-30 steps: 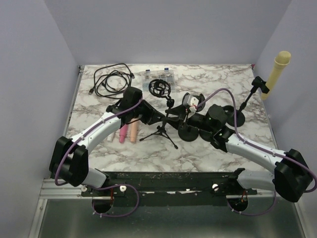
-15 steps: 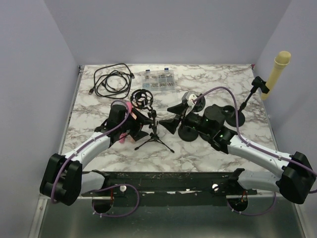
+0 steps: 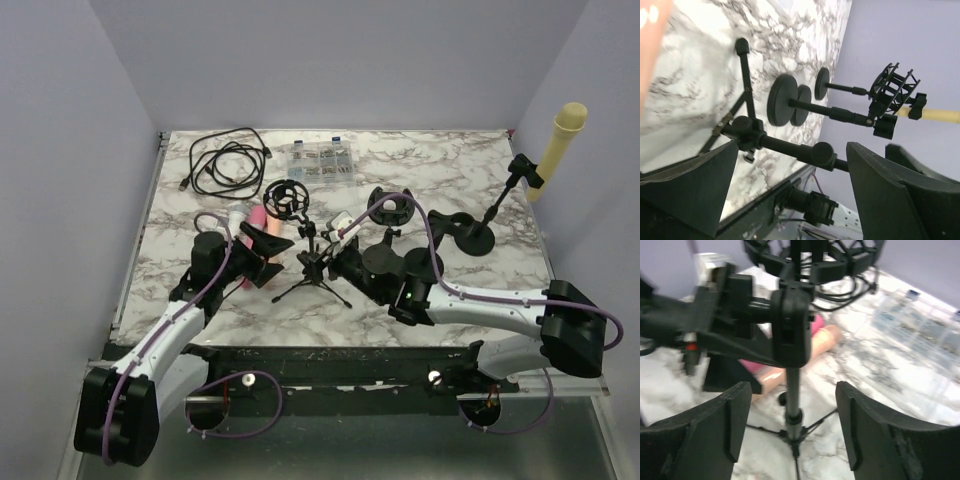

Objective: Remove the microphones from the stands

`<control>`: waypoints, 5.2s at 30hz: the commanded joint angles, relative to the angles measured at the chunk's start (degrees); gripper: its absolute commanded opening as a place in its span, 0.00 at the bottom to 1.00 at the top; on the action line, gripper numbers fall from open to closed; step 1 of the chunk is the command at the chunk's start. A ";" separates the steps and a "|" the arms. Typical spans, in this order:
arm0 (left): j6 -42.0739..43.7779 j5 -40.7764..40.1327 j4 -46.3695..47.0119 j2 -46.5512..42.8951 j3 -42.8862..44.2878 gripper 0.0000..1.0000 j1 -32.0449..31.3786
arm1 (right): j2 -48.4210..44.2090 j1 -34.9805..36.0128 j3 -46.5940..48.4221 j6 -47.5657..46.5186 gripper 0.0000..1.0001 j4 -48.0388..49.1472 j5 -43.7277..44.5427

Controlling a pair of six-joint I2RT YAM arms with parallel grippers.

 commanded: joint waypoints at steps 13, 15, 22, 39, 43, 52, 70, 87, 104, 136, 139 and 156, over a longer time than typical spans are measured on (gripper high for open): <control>-1.35 8.14 15.19 -3.20 -6.00 0.81 3.30 | 9.64 1.56 -2.34 -13.17 0.28 26.30 5.07; -5.57 8.41 14.36 -2.01 -6.19 0.78 2.41 | 10.05 1.58 -2.64 -13.98 0.17 27.41 5.21; -13.66 5.76 19.66 3.13 -5.68 0.71 -4.13 | 10.40 1.60 -4.32 -17.27 0.01 29.94 3.51; -17.97 -3.41 18.62 8.19 -0.18 0.54 -7.39 | 10.41 1.47 -6.84 -13.13 0.01 32.57 1.83; -19.22 -4.89 19.14 9.25 -0.06 0.47 -8.97 | 10.41 1.52 -6.79 -13.26 0.01 32.82 2.44; -21.40 -6.69 16.74 10.80 0.91 0.16 -12.06 | 10.15 1.54 -7.26 -14.43 0.01 32.93 0.96; -3.31 -9.34 -64.92 28.12 44.86 0.00 -12.67 | 13.43 1.97 -12.34 -23.10 0.01 42.54 -11.40; -8.61 -5.48 -53.67 28.57 36.87 0.48 -14.22 | 10.92 -0.74 -14.52 -16.63 0.01 43.58 -10.74; 11.36 -4.62 -34.70 3.14 16.94 0.95 0.96 | 12.99 -3.13 -12.13 -14.07 0.02 38.28 -9.67; 41.53 9.97 -17.21 -2.55 37.54 0.98 8.90 | -23.30 -3.21 11.58 -0.05 1.00 -34.86 15.31; 41.73 12.37 -14.68 -1.43 36.96 0.98 8.88 | -22.91 -3.21 13.99 -3.36 1.00 -34.76 24.56; 47.60 12.72 -16.46 -5.97 33.07 0.98 8.85 | -14.20 -26.50 23.44 -20.45 1.00 -16.07 47.80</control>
